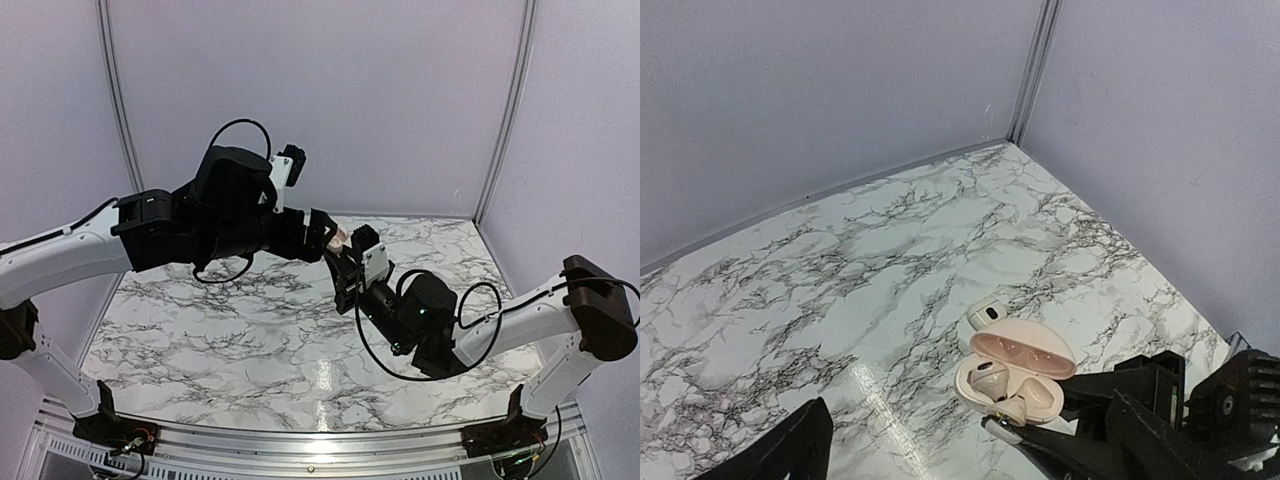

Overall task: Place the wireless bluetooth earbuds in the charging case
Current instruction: Insert the right earbud into the right side groove of the charging case, then adjust the right earbud in the right side groove of the charging case.

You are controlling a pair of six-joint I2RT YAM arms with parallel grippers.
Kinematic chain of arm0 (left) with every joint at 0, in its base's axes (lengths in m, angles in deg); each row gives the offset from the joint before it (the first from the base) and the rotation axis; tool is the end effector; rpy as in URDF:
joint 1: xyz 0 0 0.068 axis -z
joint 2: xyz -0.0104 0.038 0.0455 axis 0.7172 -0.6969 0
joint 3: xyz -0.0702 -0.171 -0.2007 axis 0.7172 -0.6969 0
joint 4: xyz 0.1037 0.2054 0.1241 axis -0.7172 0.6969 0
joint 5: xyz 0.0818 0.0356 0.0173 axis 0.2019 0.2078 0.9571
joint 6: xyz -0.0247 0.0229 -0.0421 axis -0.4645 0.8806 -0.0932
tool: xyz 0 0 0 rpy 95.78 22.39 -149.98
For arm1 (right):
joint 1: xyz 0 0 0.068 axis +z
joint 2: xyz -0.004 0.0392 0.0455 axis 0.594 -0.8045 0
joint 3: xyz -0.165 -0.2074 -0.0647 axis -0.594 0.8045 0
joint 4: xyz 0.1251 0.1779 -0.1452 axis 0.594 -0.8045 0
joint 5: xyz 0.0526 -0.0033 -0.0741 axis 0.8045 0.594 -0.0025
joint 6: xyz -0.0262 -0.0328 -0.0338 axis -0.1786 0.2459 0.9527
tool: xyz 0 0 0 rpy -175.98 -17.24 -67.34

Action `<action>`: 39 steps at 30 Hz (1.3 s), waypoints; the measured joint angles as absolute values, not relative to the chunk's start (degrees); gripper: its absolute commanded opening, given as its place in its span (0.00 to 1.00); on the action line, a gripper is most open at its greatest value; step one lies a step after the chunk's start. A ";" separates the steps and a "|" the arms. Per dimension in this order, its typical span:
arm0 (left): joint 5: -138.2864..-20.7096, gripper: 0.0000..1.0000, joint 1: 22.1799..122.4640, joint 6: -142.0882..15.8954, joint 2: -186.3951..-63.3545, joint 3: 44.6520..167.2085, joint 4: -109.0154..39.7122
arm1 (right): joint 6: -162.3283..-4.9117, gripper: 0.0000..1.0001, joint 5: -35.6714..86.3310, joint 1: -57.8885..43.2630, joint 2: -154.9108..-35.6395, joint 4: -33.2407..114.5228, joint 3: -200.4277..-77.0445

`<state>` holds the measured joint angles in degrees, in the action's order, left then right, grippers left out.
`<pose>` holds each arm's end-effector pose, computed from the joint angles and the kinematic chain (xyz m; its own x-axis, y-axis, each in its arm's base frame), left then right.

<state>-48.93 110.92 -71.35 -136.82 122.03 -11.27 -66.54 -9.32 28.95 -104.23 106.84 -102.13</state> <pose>0.1605 -0.3135 0.4039 -0.3717 0.0551 -0.9267 0.5986 0.7772 -0.1939 0.1494 0.2873 0.2515 0.2151 0.0882 -0.9726 -0.5982 0.7991 -0.0598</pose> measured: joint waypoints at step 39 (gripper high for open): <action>-60.17 0.44 120.91 -17.56 -119.14 102.49 -17.22 | -80.07 0.00 32.89 23.15 -87.91 85.25 -98.08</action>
<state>-60.17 120.91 -17.56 -119.14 102.49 -17.22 -80.07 32.89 23.15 -87.91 85.25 -98.08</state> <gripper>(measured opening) 0.450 0.207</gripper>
